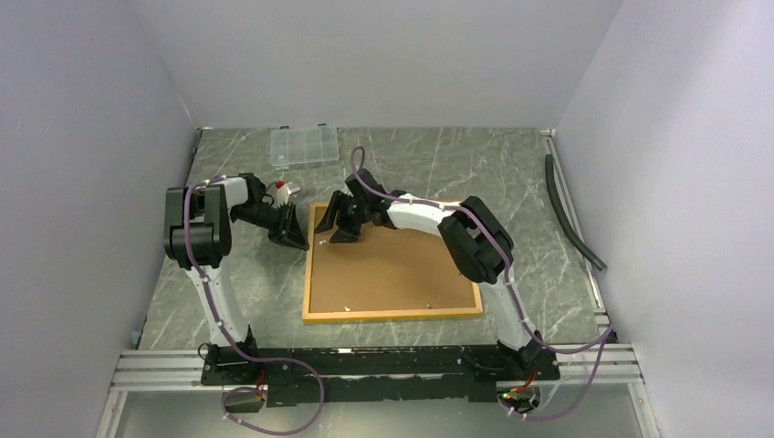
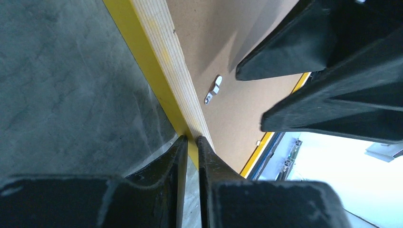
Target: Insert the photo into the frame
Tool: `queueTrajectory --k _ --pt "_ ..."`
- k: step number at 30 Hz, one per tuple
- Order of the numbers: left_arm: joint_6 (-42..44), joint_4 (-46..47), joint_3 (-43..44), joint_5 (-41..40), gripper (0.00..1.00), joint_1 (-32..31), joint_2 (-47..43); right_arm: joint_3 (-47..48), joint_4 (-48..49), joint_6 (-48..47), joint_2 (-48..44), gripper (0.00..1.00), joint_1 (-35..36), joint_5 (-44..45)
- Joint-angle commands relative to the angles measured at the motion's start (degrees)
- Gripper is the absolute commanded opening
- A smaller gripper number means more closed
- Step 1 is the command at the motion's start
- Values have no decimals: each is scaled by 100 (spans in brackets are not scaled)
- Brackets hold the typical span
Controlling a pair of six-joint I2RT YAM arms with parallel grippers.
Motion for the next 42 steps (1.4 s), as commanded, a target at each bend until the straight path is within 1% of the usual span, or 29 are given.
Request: queueTrajectory --k 1,16,31,42 --pt "25 262 -123 34 17 -19 -125 243 241 202 147 56 81 -148" --pt "14 317 -165 46 15 -19 -241 386 265 355 397 55 95 -135" --pt "96 308 -240 111 12 -27 -290 711 54 87 532 54 101 -1" --pt "98 335 -274 148 12 -27 -299 874 36 74 695 54 117 -143"
